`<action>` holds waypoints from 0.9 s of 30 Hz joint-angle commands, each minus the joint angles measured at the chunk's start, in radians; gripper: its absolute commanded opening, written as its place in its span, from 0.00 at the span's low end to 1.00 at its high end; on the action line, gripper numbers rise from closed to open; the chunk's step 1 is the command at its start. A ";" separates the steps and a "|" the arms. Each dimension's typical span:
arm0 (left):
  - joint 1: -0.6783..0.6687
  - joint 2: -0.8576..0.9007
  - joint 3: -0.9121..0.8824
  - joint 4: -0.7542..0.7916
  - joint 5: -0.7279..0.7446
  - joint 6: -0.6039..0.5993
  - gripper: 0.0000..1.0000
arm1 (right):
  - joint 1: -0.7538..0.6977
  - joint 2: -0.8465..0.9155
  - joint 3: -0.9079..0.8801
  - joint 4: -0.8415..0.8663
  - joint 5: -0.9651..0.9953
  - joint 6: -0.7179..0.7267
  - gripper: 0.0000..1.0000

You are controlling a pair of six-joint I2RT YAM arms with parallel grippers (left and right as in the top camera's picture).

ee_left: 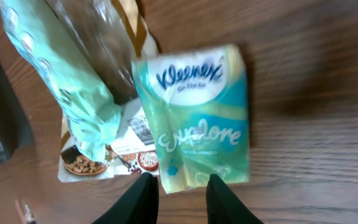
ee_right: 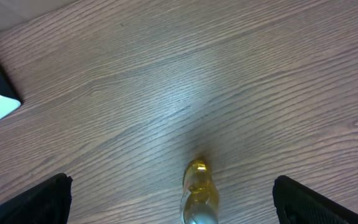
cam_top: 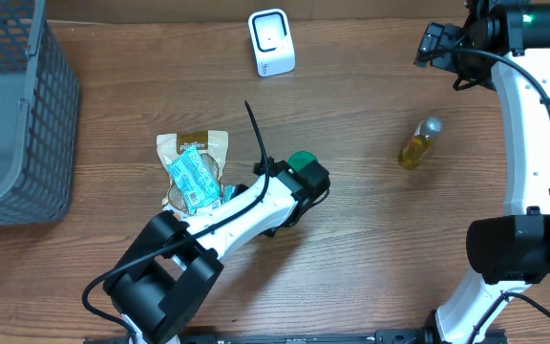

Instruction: Scan the item barcode

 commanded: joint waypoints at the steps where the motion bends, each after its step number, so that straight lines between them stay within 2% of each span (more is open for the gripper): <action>1: -0.006 0.006 0.074 -0.011 0.027 -0.014 0.27 | -0.006 -0.009 0.010 0.005 0.001 0.000 1.00; 4: -0.001 0.006 0.126 -0.052 0.027 -0.015 0.31 | -0.006 -0.009 0.010 0.005 0.001 0.000 1.00; 6: 0.008 0.006 0.153 -0.081 0.033 -0.040 0.42 | -0.006 -0.009 0.010 0.005 0.001 0.000 1.00; 7: 0.018 0.006 0.164 -0.095 0.047 -0.052 0.44 | -0.006 -0.009 0.010 0.005 0.001 0.000 1.00; 18: 0.237 0.006 0.149 -0.103 0.360 -0.055 0.36 | -0.006 -0.009 0.010 0.005 0.001 0.000 1.00; 21: 0.285 0.006 0.124 -0.064 0.437 -0.017 0.35 | -0.006 -0.009 0.010 0.005 0.001 0.000 1.00; 27: 0.319 0.006 0.071 -0.011 0.491 0.010 0.36 | -0.006 -0.009 0.010 0.005 0.001 0.000 1.00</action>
